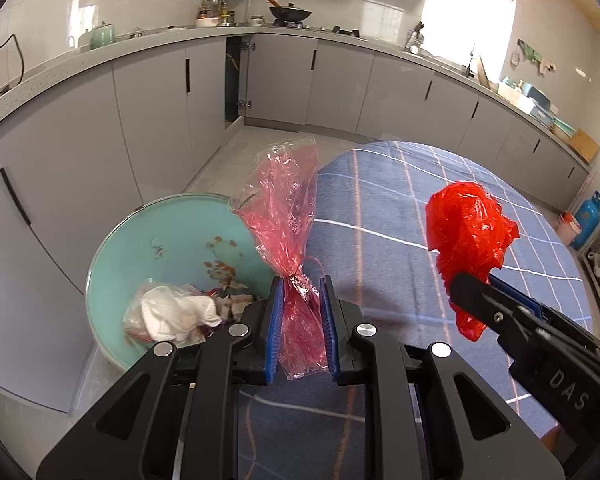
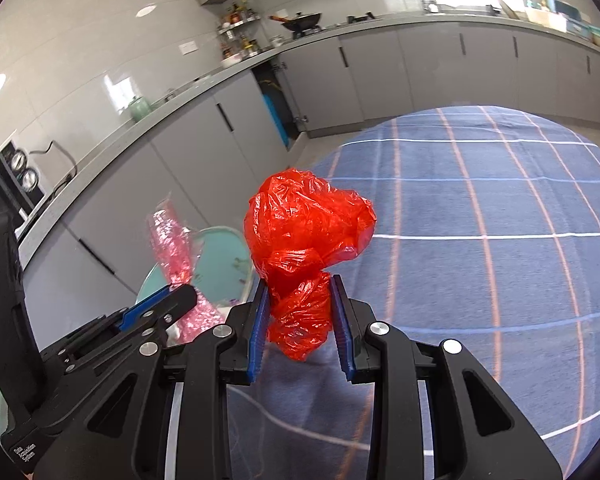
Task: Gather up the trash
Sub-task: 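Carry the clear bag and red bag in both tools over the teal bin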
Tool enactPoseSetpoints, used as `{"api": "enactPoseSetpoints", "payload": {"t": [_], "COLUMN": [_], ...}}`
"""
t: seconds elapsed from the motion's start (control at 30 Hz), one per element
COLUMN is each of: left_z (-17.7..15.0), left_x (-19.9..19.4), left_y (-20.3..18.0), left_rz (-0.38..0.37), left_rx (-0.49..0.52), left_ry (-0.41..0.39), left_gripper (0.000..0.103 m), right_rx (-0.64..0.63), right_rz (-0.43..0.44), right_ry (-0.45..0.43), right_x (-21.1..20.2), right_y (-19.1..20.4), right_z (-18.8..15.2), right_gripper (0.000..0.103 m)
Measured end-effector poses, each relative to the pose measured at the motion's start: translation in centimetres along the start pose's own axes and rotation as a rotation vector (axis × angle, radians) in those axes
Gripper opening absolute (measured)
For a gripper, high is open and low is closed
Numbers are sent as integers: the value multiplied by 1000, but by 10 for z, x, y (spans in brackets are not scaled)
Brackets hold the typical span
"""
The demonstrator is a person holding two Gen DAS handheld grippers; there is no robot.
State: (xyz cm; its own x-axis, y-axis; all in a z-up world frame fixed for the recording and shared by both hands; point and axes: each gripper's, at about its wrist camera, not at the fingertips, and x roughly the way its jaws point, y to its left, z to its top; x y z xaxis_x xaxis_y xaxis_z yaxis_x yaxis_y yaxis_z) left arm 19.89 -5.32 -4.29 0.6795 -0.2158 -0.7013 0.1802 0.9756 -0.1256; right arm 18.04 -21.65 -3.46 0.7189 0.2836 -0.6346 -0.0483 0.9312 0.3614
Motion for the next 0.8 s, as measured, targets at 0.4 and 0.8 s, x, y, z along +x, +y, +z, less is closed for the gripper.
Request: {"api": "enactPoseSetpoints", "payload": {"t": [0.4, 0.8], "left_z": [-10, -22], "left_x": [-11, -15], "left_y": [31, 62], "left_rz": [35, 58], "left_rx": [-45, -88], "left_ry": [-6, 3], "left_gripper": [19, 19], "right_rx": [-49, -80], "right_rz": [36, 64], "right_ry": [28, 66], "right_x": [10, 25], "right_y": [33, 61], "right_z": [-8, -19], "right_gripper": [31, 31]}}
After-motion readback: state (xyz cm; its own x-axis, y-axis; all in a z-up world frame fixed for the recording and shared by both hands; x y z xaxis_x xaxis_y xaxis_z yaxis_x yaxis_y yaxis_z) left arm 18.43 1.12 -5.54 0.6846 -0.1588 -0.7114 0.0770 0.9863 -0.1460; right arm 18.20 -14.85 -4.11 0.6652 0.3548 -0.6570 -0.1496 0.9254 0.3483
